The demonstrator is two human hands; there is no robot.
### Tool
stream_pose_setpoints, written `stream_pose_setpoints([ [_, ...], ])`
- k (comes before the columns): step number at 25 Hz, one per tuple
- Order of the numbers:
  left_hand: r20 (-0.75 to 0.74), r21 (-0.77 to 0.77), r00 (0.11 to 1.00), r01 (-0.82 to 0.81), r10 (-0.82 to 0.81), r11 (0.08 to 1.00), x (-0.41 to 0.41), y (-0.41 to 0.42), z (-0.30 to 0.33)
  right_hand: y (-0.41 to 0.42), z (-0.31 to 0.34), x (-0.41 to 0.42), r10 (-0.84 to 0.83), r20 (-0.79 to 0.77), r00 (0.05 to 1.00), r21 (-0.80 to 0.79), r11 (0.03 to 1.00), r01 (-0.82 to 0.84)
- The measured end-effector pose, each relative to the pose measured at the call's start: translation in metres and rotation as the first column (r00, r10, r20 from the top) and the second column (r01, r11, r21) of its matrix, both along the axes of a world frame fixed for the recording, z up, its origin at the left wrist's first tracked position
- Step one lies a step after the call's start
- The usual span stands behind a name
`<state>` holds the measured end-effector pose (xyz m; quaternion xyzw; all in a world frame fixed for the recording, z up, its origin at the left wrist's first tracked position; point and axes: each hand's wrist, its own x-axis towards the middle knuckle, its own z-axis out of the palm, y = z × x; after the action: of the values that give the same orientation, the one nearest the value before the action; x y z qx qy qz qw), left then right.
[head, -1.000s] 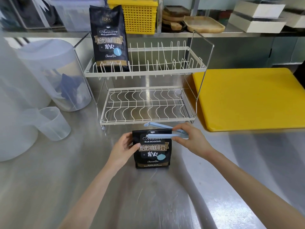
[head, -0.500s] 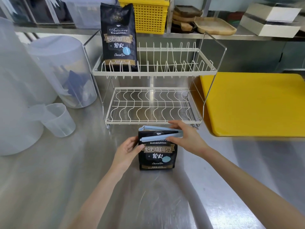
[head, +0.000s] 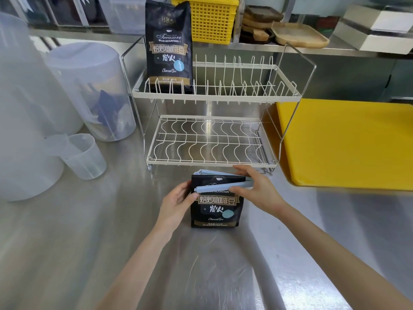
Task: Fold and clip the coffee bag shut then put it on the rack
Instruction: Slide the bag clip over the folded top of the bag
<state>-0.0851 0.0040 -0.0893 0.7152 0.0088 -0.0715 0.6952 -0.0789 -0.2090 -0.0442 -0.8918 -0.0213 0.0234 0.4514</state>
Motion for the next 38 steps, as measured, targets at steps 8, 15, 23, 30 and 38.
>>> stream_pose_setpoints([
  [8, -0.004, 0.030, 1.000, 0.024, -0.024, 0.999, -0.001, 0.000, 0.003, 0.016, -0.002, 0.005, 0.018, 0.000, 1.000, 0.009, 1.000, -0.018],
  [15, 0.003, 0.007, 0.996, 0.089, -0.089, 0.996, 0.000, 0.003, 0.005, 0.021, 0.002, 0.006, 0.013, 0.044, 0.999, 0.052, 0.999, -0.015],
  [23, -0.076, -0.086, 0.995, -0.065, 0.059, 0.994, 0.010, 0.005, 0.004, 0.022, 0.002, 0.004, 0.016, 0.030, 0.999, 0.080, 0.997, -0.019],
  [30, -0.033, -0.033, 0.999, 0.031, -0.032, 0.999, 0.016, 0.014, 0.010, 0.024, 0.004, 0.001, 0.043, 0.039, 0.998, 0.088, 0.995, -0.047],
  [38, 0.072, 0.161, 0.997, -0.022, 0.010, 0.987, 0.017, 0.018, 0.013, 0.019, 0.009, 0.005, 0.173, 0.090, 0.981, -0.199, 0.968, -0.153],
])
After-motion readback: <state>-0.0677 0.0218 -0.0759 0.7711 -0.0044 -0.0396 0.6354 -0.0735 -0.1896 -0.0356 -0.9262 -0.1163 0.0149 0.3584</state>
